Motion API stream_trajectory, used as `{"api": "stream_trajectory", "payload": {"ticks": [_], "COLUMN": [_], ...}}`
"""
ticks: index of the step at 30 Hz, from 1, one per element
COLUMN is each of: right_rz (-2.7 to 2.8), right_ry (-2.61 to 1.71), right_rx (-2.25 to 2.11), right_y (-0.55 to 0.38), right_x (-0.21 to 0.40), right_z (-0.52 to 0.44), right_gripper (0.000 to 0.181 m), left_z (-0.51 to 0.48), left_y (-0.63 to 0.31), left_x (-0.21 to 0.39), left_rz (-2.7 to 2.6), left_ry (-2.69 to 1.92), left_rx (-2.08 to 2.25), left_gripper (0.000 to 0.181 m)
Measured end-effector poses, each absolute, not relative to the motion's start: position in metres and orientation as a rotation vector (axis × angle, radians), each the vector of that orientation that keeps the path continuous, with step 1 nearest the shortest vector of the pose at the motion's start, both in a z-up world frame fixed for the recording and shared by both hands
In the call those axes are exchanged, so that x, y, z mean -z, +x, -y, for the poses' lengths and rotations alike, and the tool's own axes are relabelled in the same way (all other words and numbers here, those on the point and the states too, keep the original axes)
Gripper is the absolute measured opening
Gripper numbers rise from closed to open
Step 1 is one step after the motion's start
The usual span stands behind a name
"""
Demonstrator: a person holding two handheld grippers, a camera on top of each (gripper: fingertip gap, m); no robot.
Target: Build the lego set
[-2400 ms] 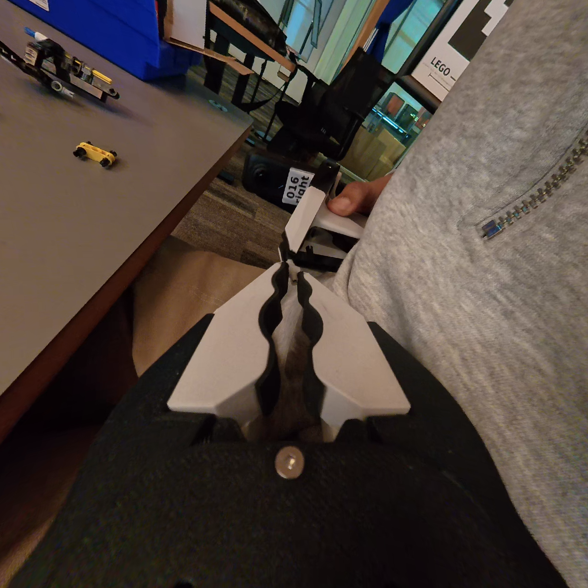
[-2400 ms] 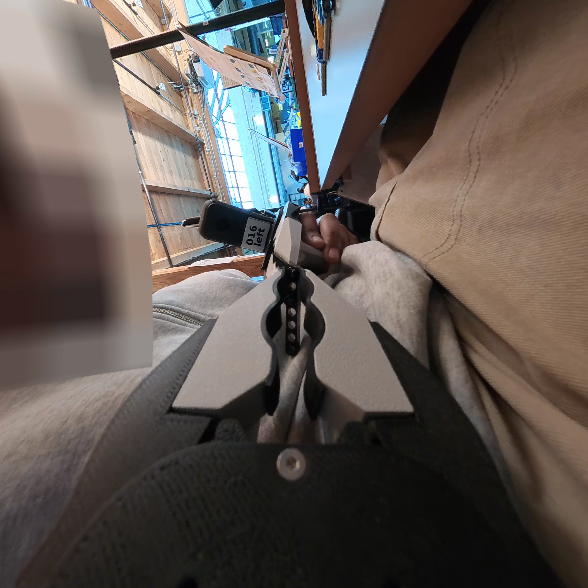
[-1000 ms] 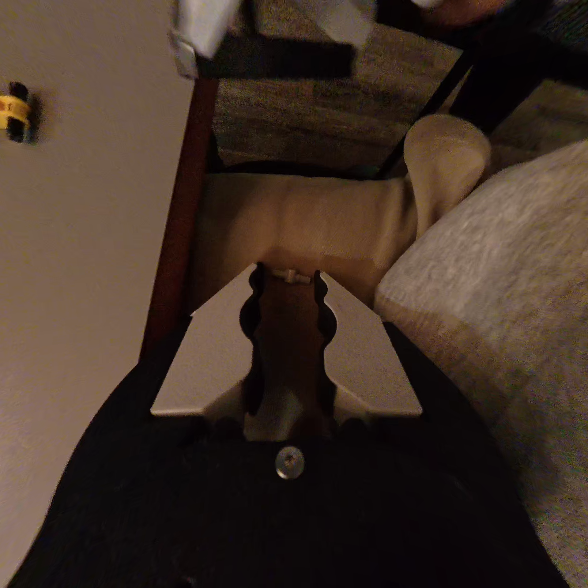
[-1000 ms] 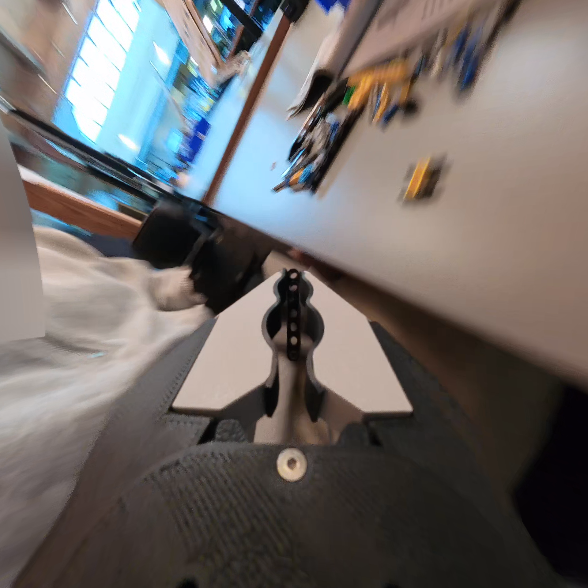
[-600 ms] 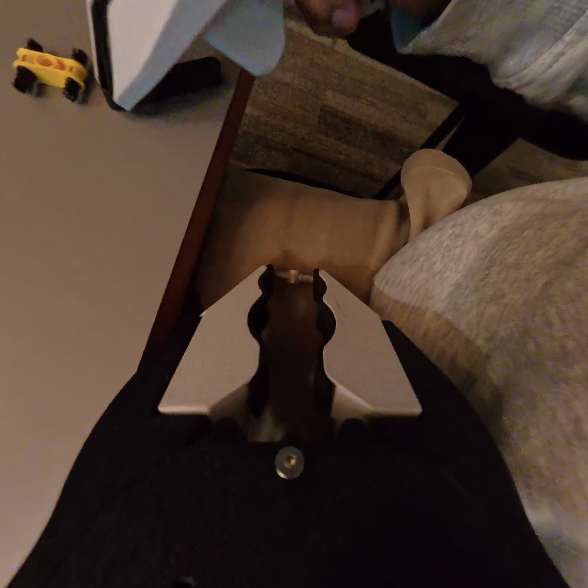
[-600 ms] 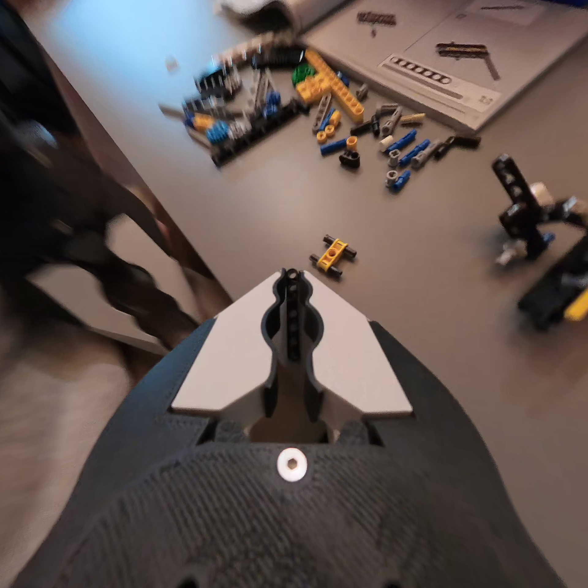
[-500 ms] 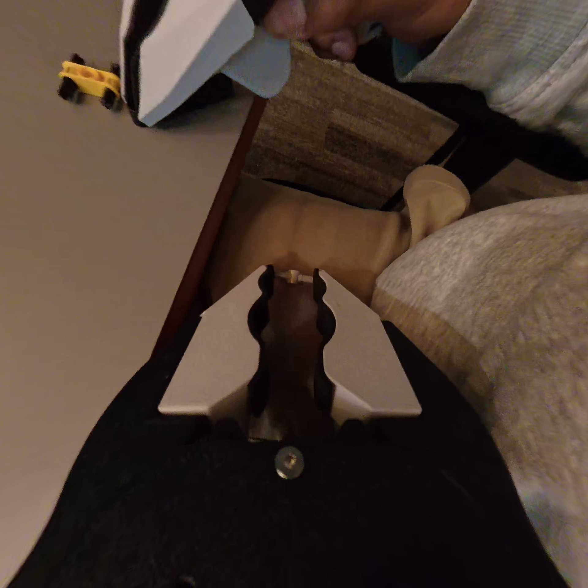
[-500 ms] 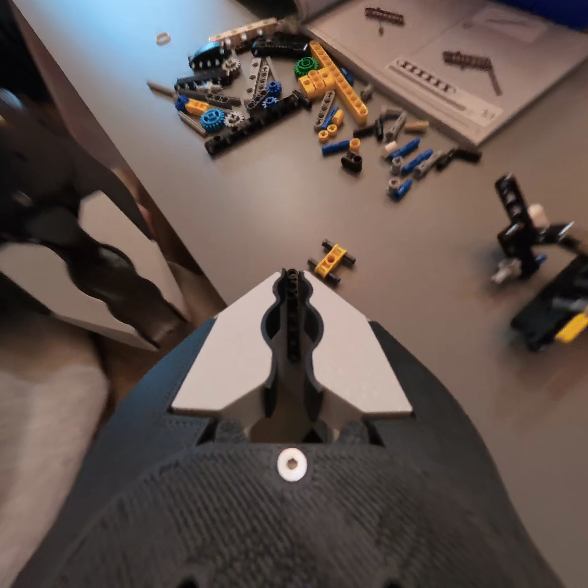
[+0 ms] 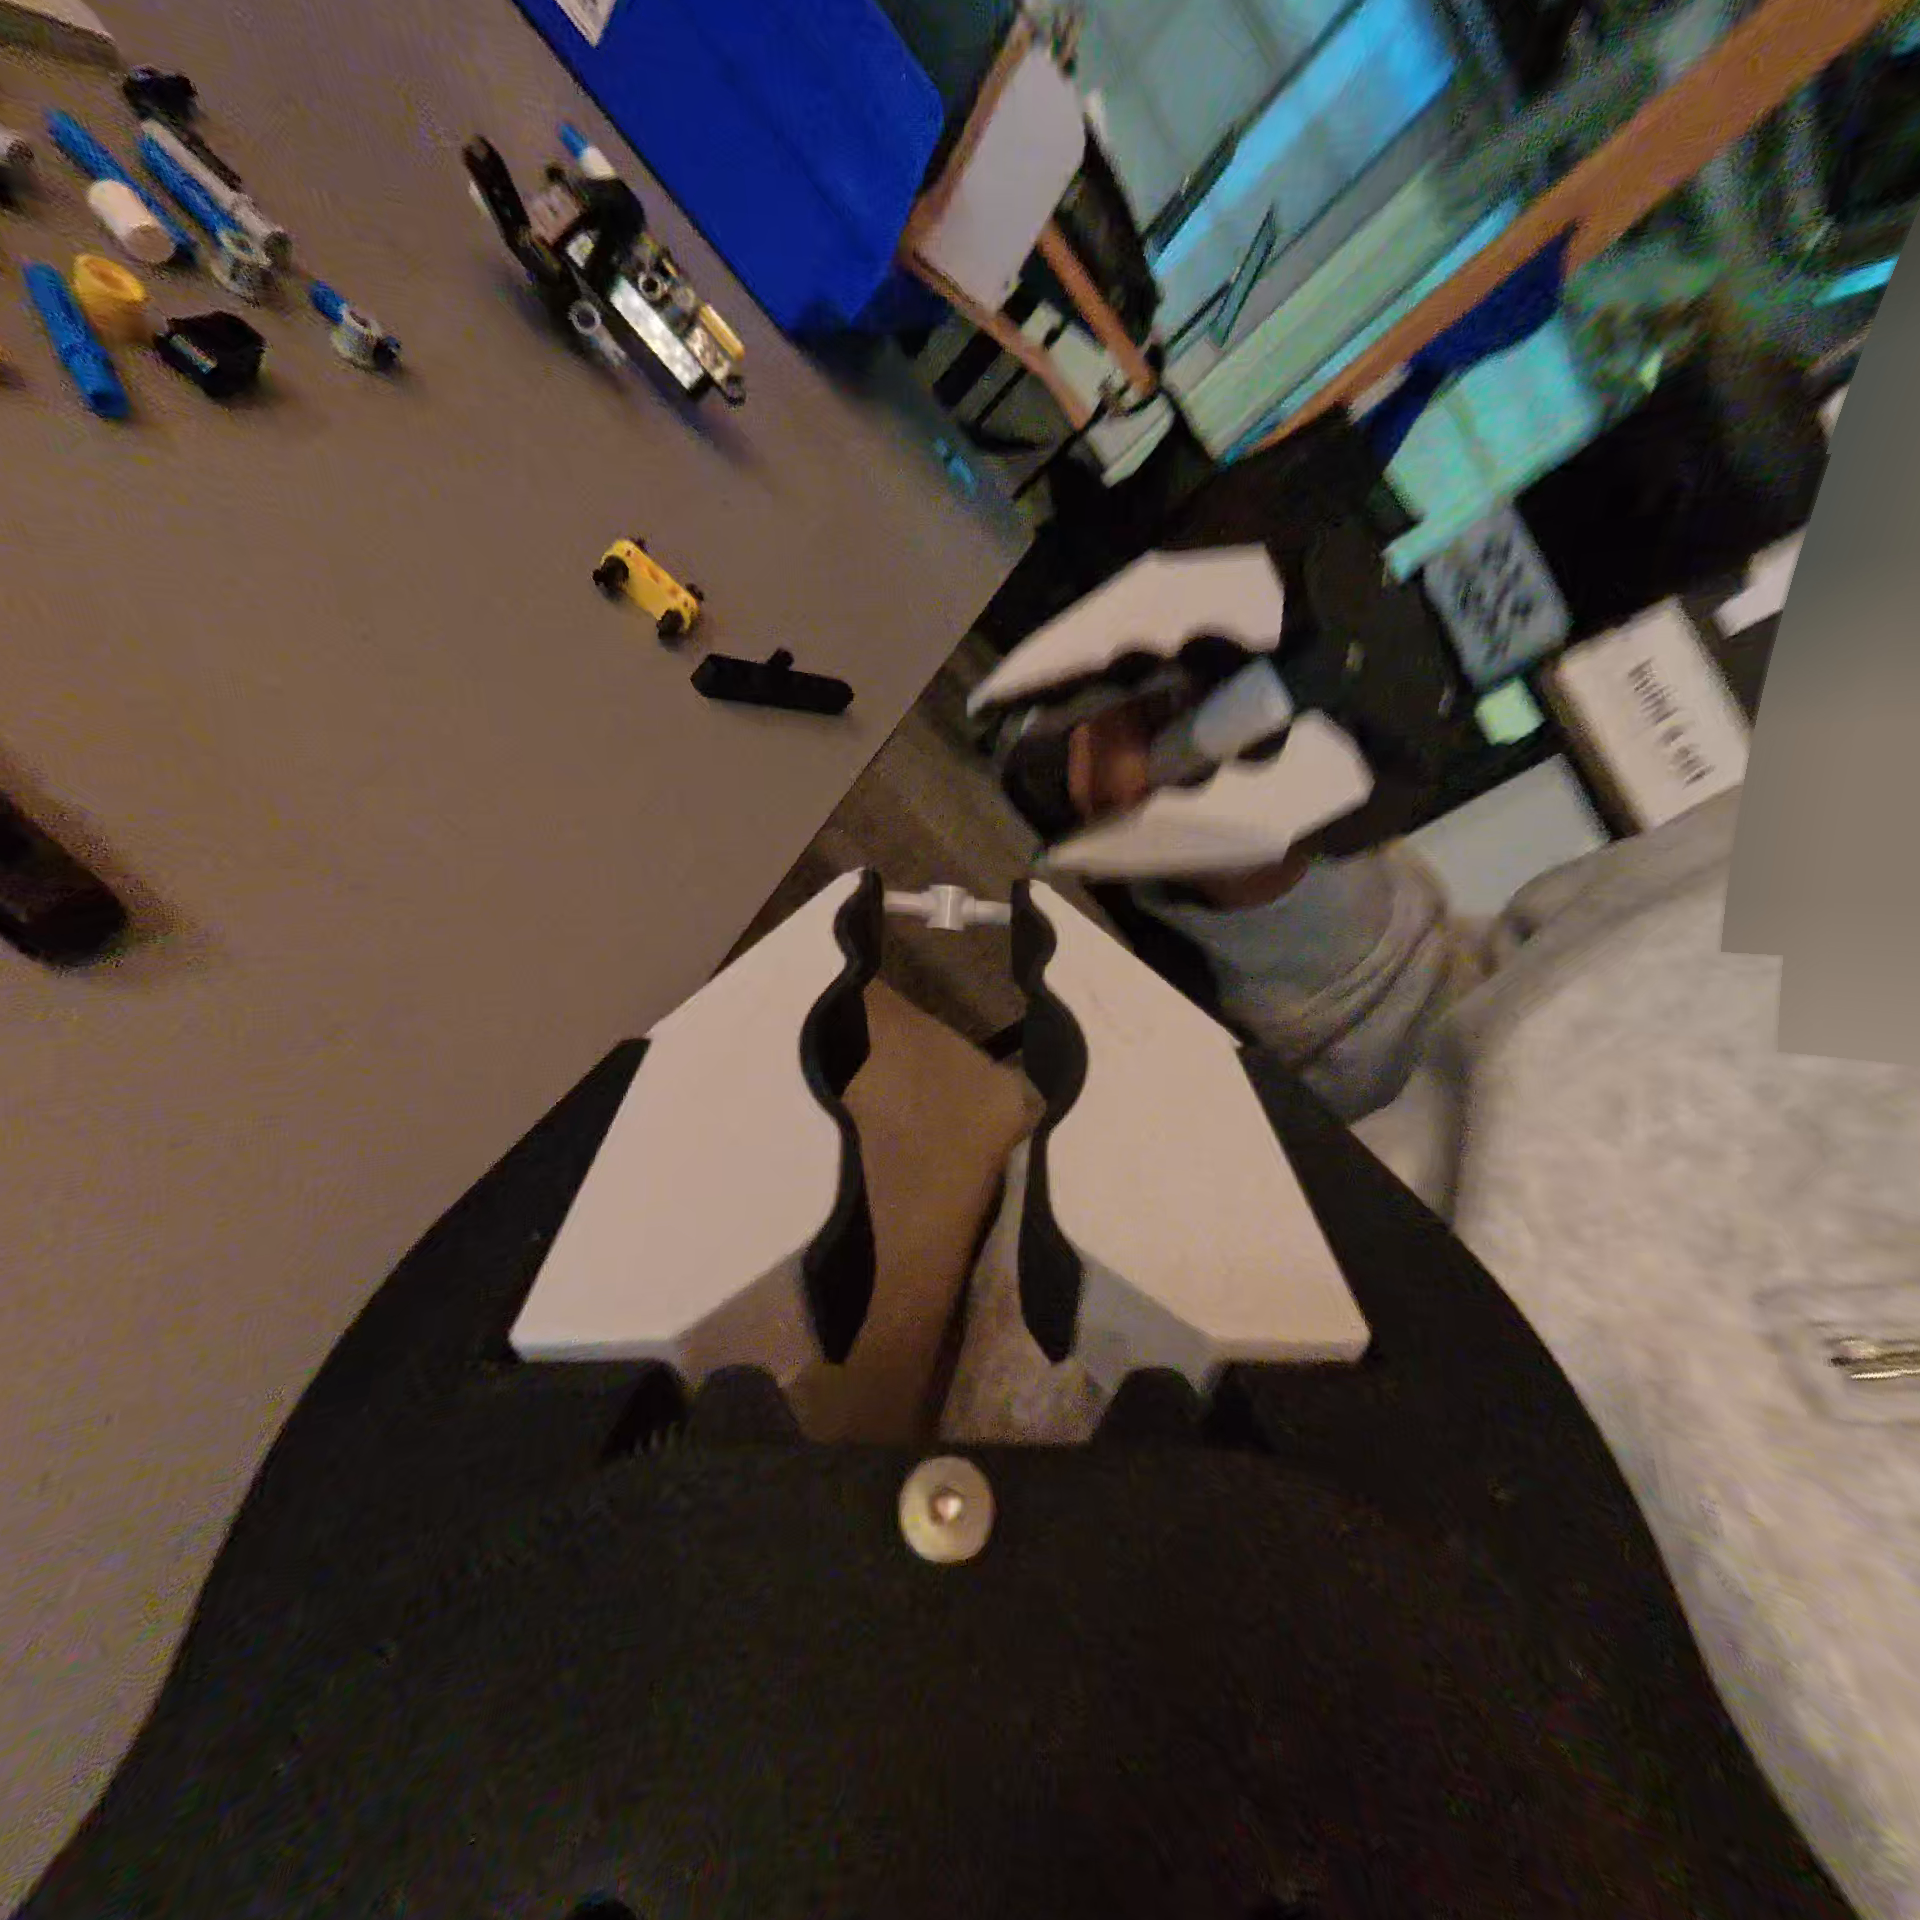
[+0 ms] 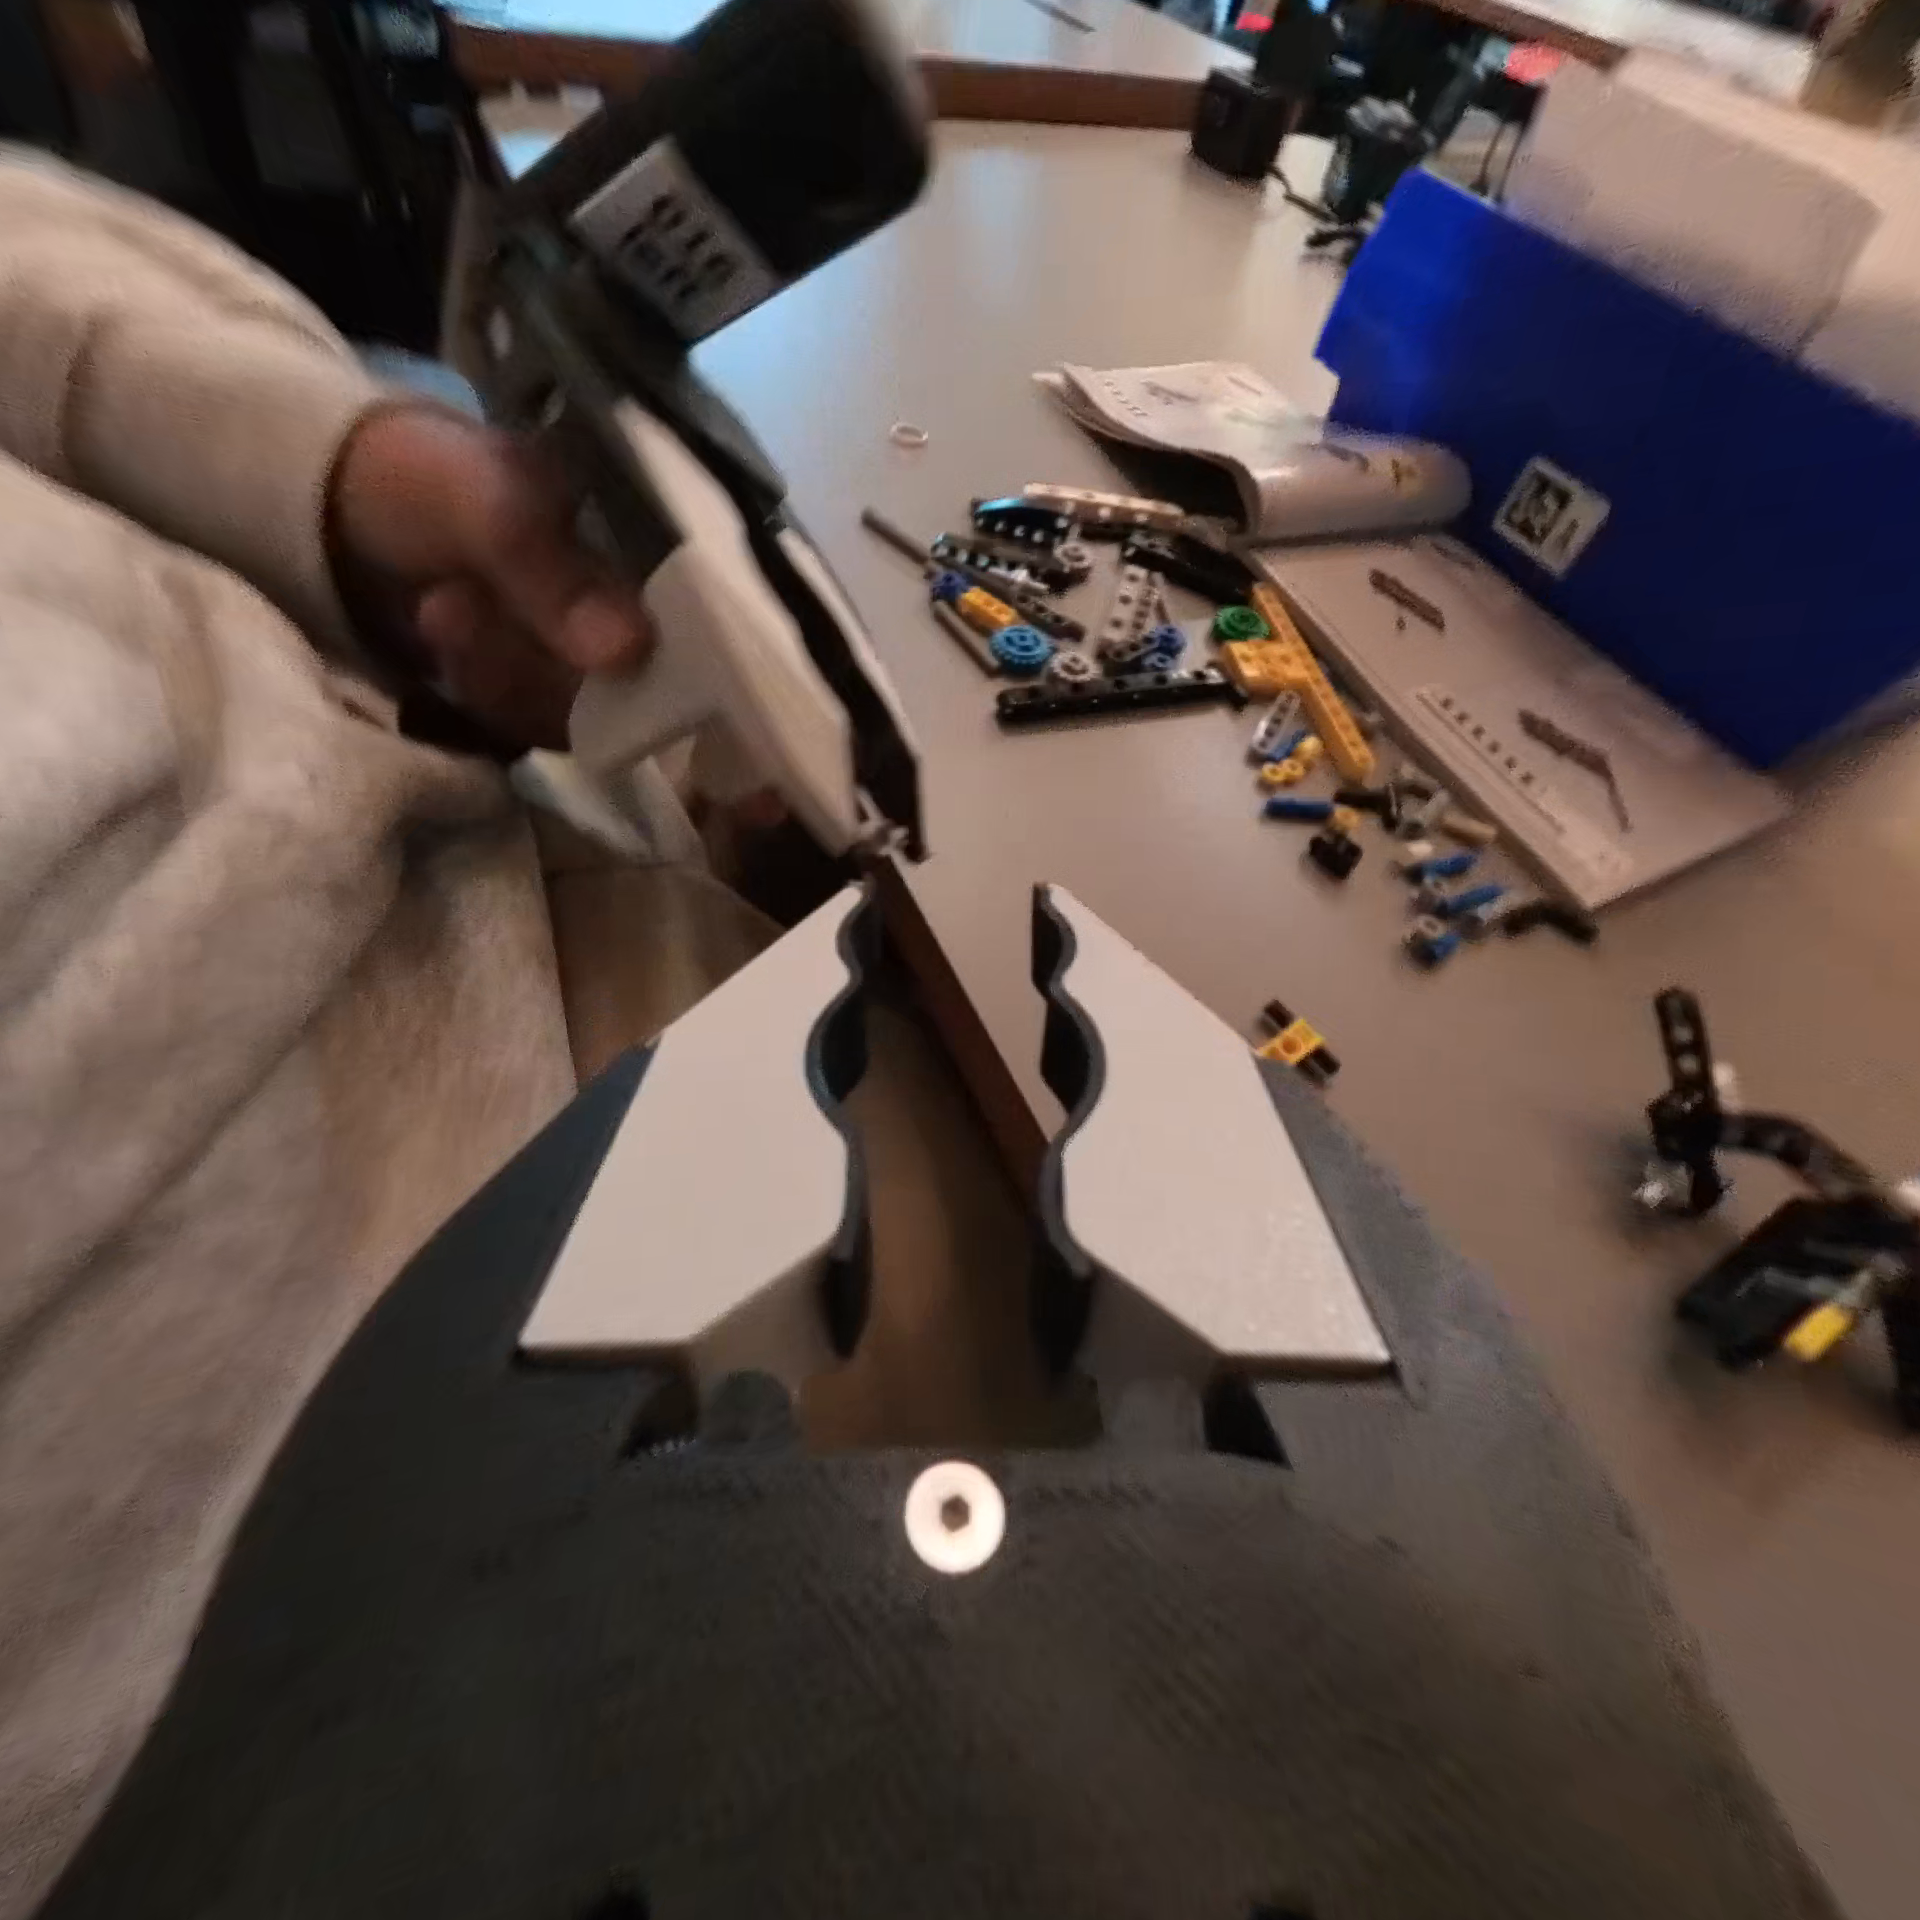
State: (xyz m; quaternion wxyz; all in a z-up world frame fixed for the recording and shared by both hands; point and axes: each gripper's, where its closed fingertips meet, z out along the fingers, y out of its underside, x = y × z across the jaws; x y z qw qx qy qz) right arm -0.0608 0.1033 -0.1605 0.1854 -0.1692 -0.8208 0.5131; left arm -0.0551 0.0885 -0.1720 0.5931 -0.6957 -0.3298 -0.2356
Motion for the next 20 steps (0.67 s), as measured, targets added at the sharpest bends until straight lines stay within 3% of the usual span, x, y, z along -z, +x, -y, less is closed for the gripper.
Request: {"api": "stream_trajectory", "payload": {"ticks": [5,14,20], "right_rz": [2.235,2.212,2.141], "right_ry": [-0.148,-0.092,-0.467], "right_rx": [-1.240,-1.318,-1.938], "right_y": [-0.048,-0.049,-0.052], "right_x": [0.168,0.157,0.117], "right_z": [-0.078,-0.063,-0.061], "right_gripper": [0.023,0.007,0.006], "left_z": [-0.087,-0.084,-0.073], "left_y": [-0.051,-0.048,-0.050], "left_x": [0.157,0.154,0.126], "left_rz": [0.780,0.789,0.704], "left_ry": [-1.501,-1.455,-1.225], "left_rx": [0.681,0.727,0.835], "left_gripper": [0.023,0.023,0.032]}}
